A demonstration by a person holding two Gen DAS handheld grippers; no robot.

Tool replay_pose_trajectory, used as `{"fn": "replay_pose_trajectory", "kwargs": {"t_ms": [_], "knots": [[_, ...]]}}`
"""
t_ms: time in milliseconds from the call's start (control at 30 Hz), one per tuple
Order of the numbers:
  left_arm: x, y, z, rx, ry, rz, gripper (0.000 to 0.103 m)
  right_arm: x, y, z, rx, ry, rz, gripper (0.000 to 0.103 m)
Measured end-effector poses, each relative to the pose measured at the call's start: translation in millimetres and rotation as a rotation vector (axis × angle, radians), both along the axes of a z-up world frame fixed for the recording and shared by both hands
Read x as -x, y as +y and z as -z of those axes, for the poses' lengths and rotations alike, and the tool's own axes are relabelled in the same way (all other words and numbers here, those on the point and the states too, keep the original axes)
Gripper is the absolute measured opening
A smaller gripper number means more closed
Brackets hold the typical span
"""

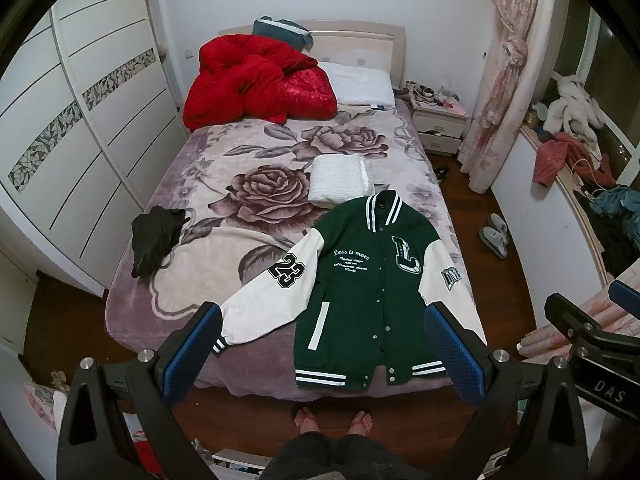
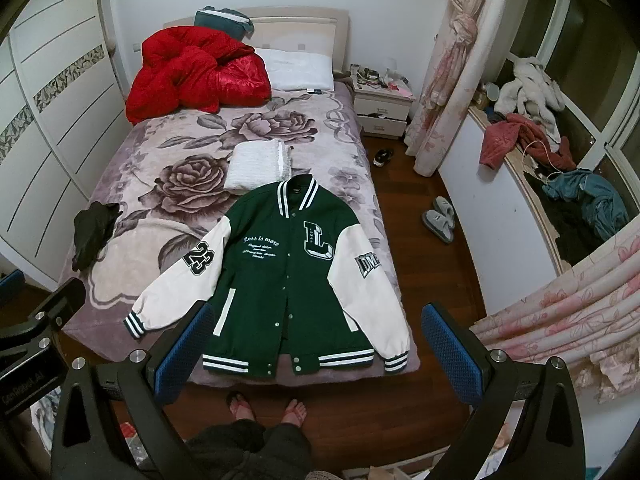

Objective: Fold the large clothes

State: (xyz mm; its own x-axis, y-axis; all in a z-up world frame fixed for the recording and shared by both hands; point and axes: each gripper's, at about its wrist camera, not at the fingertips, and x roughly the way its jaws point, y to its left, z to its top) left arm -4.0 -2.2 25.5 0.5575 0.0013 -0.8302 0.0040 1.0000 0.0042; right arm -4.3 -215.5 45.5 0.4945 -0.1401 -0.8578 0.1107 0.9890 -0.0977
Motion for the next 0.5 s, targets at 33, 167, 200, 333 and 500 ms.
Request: {"fn": "replay_pose_trajectory", "kwargs": {"t_ms": [33, 167, 200, 333, 500], "knots": [[0.0, 0.0, -0.1, 0.0, -0.001, -0.001, 0.103, -0.4, -0.6, 2.3, 0.001, 0.001, -0.002, 0.103], [0.4, 0.6, 0.1, 0.001, -0.002, -0.001, 0.103, -0.1, 0.2, -1.2, -0.002, -0.001, -0.001, 0.103], [0.5, 1.0, 0.2, 0.001, -0.001, 0.0, 0.103, 0.0, 0.0, -0.2, 0.0, -0.001, -0.002, 0.103], [1.2, 2.1, 0.1, 0.002, -0.003, 0.0, 0.103, -0.4, 0.3, -0.5, 0.0, 0.002, -0.004, 0.103], [2.1, 2.6, 1.5, 0.005, -0.003, 0.0, 0.103, -0.4, 4.1, -0.6, 0.002, -0.002, -0.003, 0.103]]}}
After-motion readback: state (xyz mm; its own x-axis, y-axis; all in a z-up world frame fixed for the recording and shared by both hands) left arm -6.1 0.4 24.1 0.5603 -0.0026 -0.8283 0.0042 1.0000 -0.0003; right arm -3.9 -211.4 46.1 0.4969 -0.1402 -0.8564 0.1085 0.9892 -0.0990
